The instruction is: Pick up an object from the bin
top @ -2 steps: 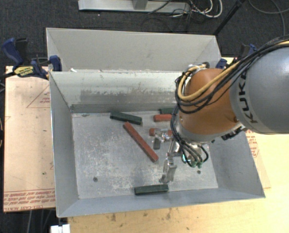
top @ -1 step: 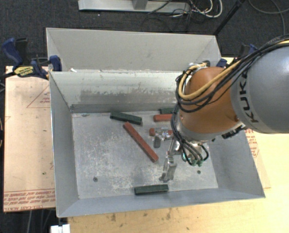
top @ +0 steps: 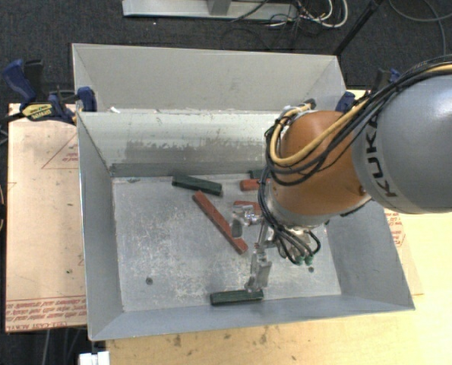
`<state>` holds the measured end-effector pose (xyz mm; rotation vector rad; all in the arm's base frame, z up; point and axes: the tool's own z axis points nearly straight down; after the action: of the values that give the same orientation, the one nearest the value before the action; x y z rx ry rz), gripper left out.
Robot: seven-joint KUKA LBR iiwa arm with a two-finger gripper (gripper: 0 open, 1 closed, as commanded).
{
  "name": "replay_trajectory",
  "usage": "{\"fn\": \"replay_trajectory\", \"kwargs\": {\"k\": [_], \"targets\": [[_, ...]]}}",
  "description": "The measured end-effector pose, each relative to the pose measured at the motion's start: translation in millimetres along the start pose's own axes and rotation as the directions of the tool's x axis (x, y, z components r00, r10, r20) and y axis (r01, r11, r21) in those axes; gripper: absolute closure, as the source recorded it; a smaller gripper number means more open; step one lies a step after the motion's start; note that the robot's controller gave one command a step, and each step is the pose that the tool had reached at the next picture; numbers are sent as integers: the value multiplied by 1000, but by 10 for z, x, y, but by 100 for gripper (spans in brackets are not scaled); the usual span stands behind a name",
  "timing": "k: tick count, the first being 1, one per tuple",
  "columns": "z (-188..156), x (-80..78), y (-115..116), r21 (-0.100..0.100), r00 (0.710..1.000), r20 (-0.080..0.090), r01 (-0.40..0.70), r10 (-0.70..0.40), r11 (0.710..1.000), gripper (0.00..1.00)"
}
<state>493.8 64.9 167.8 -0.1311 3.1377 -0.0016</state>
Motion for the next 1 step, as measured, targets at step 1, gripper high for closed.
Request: {"fn": "replay_trajectory", "kwargs": {"k": [1], "targets": [[379,94,128,-3,992,2,123,-123,992,0]]}}
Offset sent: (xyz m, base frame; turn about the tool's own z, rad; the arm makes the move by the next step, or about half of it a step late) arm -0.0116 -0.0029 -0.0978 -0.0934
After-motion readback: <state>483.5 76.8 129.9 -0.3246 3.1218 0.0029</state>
